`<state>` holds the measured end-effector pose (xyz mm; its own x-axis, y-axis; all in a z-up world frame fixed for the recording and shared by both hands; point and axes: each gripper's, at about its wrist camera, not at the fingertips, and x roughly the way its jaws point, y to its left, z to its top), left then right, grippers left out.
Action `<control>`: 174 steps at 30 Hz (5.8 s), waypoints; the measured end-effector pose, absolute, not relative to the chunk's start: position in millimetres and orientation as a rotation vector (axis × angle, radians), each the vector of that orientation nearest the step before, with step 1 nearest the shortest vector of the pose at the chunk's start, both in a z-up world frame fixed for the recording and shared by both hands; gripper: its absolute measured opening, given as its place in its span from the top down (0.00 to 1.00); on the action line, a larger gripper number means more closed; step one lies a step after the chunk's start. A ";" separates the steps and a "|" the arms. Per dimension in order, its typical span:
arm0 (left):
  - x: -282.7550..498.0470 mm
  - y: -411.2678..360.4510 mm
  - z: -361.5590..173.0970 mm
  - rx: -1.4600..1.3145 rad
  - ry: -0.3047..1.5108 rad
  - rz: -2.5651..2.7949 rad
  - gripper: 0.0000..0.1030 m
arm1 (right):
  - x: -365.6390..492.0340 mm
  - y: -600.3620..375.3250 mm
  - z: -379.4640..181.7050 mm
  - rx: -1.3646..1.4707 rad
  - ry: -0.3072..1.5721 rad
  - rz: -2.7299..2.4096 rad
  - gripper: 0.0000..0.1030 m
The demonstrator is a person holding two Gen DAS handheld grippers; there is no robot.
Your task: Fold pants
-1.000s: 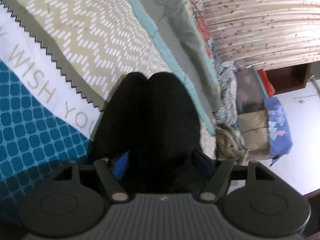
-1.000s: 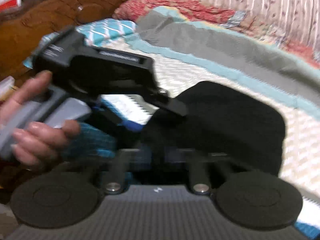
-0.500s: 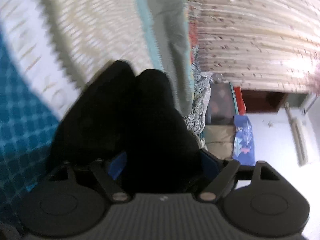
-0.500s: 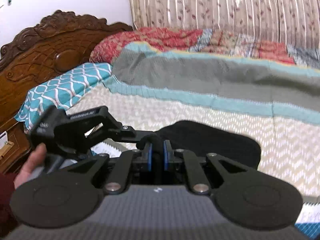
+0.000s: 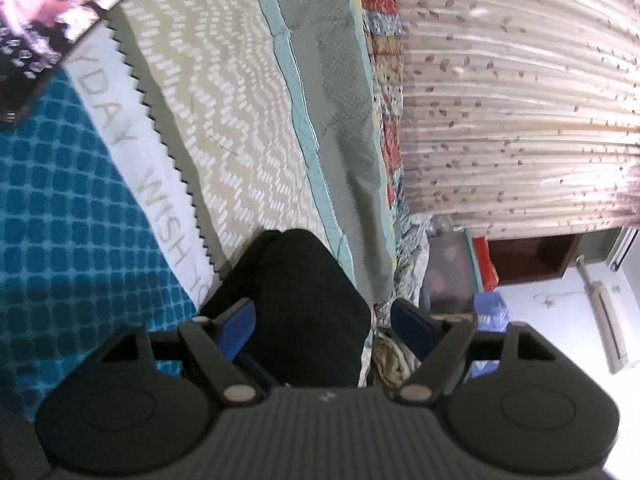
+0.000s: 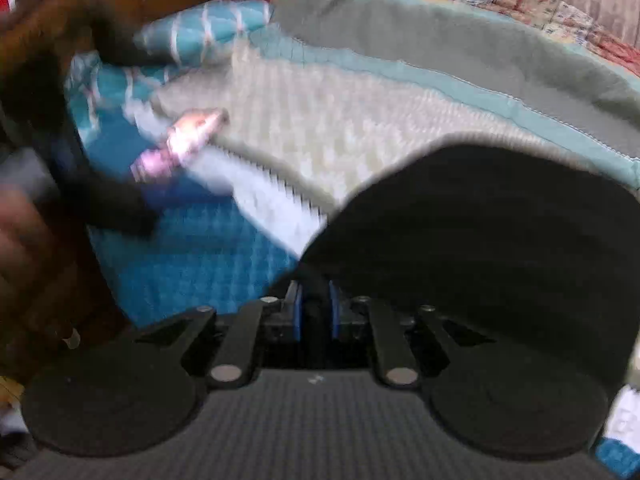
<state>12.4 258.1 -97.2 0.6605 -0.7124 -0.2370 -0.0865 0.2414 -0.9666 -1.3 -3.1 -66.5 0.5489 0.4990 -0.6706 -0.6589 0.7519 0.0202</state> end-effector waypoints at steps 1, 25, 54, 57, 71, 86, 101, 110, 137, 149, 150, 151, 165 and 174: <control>16.3 250.0 -93.6 -1.251 0.784 -0.506 0.26 | -7.1 -0.4 -65.6 -0.281 0.685 0.692 0.80; 6.1 168.0 -56.1 -0.687 0.939 -0.409 0.33 | -38.7 -135.9 -36.9 0.000 0.707 0.539 0.45; -39.3 127.2 -3.8 -0.181 0.862 -0.083 0.22 | -63.3 -208.7 -33.7 0.465 0.832 0.368 0.34; -40.5 128.1 -5.0 -0.166 0.856 -0.071 0.18 | -64.2 -210.5 -35.4 0.474 0.835 0.363 0.32; -43.6 136.5 -9.4 -0.126 0.833 -0.023 0.07 | -66.3 -220.2 -42.2 0.576 0.837 0.338 0.22; -30.8 146.3 -3.2 -0.124 0.820 -0.069 0.04 | -64.2 -231.7 -27.1 0.568 0.763 0.322 0.21; 49.0 167.5 -46.7 -0.454 0.945 -0.414 0.00 | -7.0 -238.5 -46.0 0.629 0.892 0.402 0.16; 49.3 136.8 -100.2 -0.662 1.000 -0.550 0.10 | 34.9 -227.0 -86.0 0.749 1.002 0.516 0.05; 263.1 3.9 -70.0 -0.404 0.833 -0.302 0.04 | 218.9 -263.6 -63.9 0.622 0.761 0.292 0.19; 125.1 22.5 10.3 -0.141 0.751 -0.119 0.00 | 91.1 -235.2 -9.2 0.316 0.650 0.187 0.14; 111.5 23.4 12.1 -0.128 0.757 -0.112 0.00 | 73.8 -229.0 -9.0 0.291 0.658 0.187 0.13; 98.1 24.6 13.7 -0.117 0.762 -0.100 0.00 | 56.9 -225.6 -9.4 0.278 0.664 0.184 0.07; -23.2 10.6 29.1 0.022 0.769 -0.027 0.00 | -51.7 -197.6 -14.3 0.356 0.798 0.093 0.02; -50.3 -6.2 34.2 0.131 0.727 0.030 0.00 | -77.6 -195.5 -9.1 0.374 0.756 0.074 0.02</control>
<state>-50.3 -6.2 34.2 0.7469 0.0723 -0.6610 0.0185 0.9914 0.1292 -77.6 -195.5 -9.1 0.7286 0.1981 -0.6556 0.0677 0.9317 0.3568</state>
